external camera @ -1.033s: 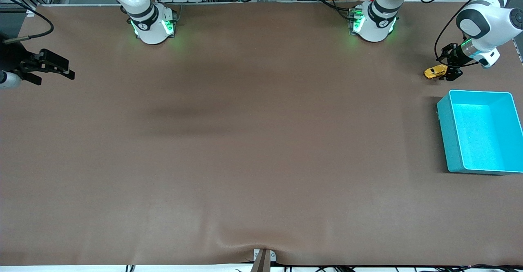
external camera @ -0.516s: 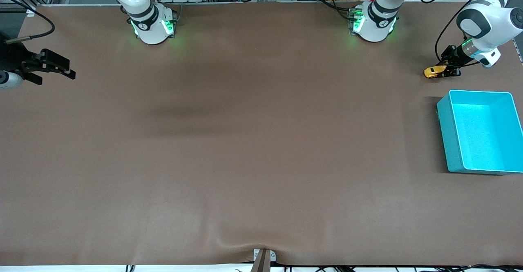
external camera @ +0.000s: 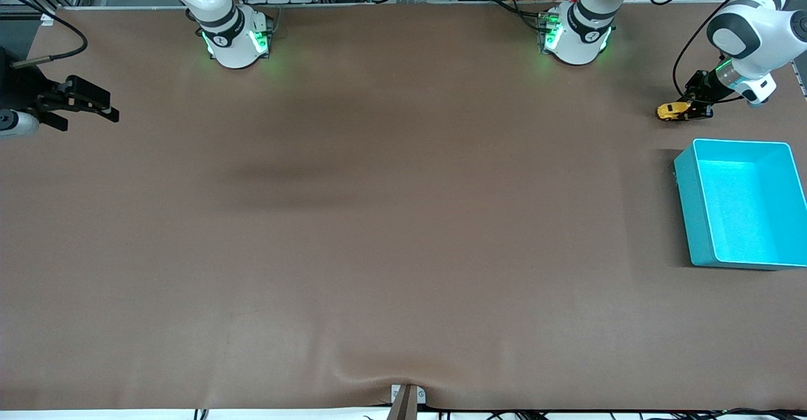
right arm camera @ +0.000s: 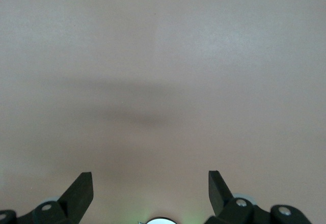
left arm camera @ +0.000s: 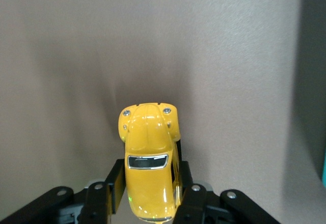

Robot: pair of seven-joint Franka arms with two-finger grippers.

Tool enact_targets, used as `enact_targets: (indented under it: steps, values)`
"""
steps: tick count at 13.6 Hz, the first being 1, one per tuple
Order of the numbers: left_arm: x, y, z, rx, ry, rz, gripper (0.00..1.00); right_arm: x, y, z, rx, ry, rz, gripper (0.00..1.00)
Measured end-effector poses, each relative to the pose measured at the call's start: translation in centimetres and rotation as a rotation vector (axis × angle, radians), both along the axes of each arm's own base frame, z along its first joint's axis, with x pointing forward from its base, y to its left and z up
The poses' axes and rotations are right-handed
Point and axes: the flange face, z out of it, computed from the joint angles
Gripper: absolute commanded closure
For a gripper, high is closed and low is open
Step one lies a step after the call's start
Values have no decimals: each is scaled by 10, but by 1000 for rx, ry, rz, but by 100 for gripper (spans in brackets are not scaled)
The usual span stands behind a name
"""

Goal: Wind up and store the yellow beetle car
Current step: 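Close the left gripper on the yellow car, then lift the car and carry it over the turquoise bin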

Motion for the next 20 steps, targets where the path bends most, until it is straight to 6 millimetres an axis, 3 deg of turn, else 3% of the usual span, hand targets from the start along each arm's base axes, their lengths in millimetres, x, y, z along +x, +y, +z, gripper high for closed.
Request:
enact_targets:
  steps: [6,12,14,16,20]
  values:
    - [10,15,58,-17,33,-32,84,-1,0,0,0,6,1,0]
    - [41,49,146,6,98,-131,83,-1,0,0,-1,6,1,0]
    - [64,47,170,41,111,-214,81,-1,0,0,-1,6,1,0]
    - [99,29,184,93,123,-319,81,-1,0,0,-1,5,1,0]
    - [171,-1,183,119,124,-533,81,0,0,1,-2,0,0,0]
